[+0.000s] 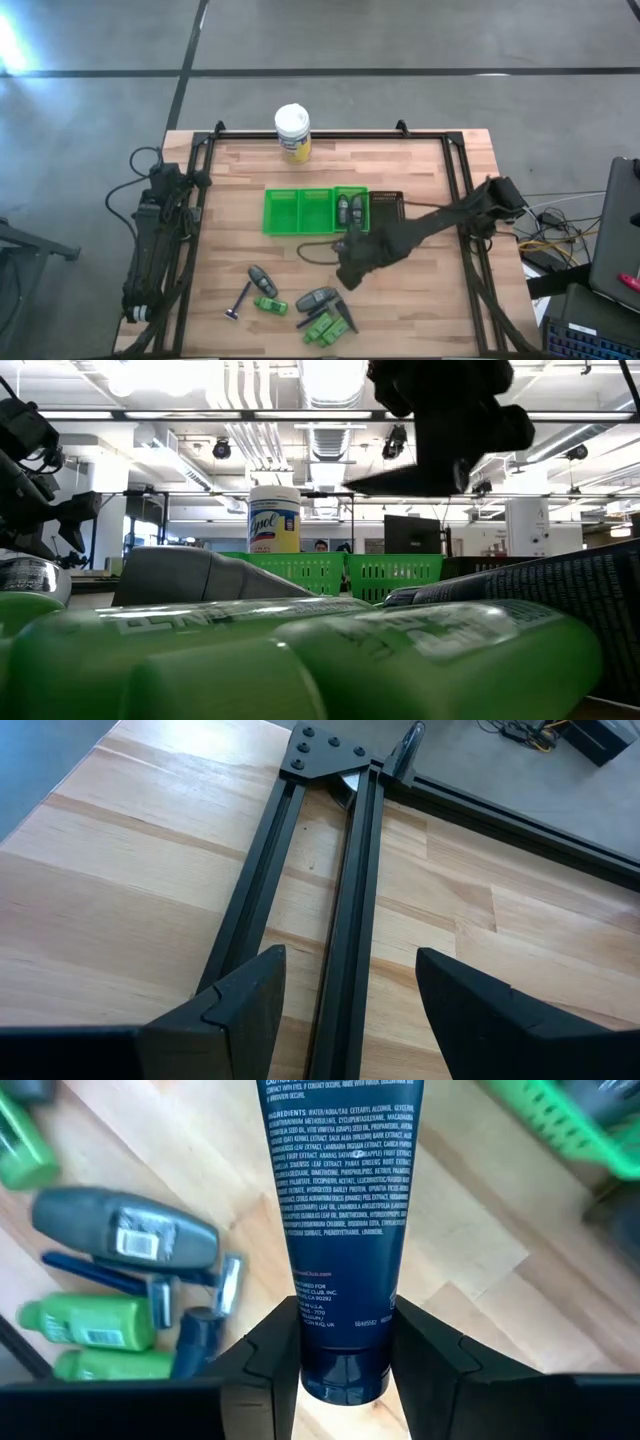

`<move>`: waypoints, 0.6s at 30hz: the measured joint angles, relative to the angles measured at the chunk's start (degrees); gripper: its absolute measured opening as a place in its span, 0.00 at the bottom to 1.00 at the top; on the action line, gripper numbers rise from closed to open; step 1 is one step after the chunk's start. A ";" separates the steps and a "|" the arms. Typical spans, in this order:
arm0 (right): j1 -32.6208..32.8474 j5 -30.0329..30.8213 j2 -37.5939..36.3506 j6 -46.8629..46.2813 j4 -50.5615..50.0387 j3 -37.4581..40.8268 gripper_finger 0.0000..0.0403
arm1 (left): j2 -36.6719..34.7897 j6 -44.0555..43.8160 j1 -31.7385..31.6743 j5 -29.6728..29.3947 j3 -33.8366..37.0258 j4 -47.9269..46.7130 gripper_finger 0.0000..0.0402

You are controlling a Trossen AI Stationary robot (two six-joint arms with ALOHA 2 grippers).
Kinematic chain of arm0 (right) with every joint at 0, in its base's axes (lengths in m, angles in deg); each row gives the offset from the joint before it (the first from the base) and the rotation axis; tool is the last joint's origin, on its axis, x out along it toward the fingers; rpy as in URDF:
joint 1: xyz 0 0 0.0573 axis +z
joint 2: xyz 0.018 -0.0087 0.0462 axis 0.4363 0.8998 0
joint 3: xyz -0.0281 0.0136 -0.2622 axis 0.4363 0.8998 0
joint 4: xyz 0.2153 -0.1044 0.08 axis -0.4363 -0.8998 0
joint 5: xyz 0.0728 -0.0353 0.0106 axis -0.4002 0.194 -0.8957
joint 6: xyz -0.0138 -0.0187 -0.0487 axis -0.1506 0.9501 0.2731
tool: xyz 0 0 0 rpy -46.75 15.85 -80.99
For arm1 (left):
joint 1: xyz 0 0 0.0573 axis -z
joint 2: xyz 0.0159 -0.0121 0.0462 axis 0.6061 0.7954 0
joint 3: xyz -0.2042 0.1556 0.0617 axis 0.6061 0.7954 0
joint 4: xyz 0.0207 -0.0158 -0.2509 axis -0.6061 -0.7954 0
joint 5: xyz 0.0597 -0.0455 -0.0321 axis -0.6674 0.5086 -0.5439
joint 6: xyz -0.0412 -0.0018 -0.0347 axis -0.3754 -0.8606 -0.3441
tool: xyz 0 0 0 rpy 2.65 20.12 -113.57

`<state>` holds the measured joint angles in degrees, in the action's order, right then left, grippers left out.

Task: Pick & Place Travel size toiletries
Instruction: Put the dark blue shave cream into the left green bin

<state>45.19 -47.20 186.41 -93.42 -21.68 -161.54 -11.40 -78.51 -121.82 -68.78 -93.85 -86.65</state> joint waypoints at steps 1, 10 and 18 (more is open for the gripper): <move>-0.36 -0.02 -0.60 0.11 -0.22 0.00 0.29 | 0.00 0.02 0.02 0.00 0.02 0.00 0.57; -2.44 -0.11 -3.52 1.25 -0.58 0.00 0.30 | 0.00 0.02 0.01 0.00 0.02 0.01 0.57; -2.59 -0.20 -3.73 1.20 -0.51 0.00 0.30 | 0.26 -0.85 -0.09 -3.06 0.01 1.11 0.57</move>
<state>42.60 -47.40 182.67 -92.22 -22.19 -161.54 -11.13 -79.36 -121.90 -71.84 -93.84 -85.55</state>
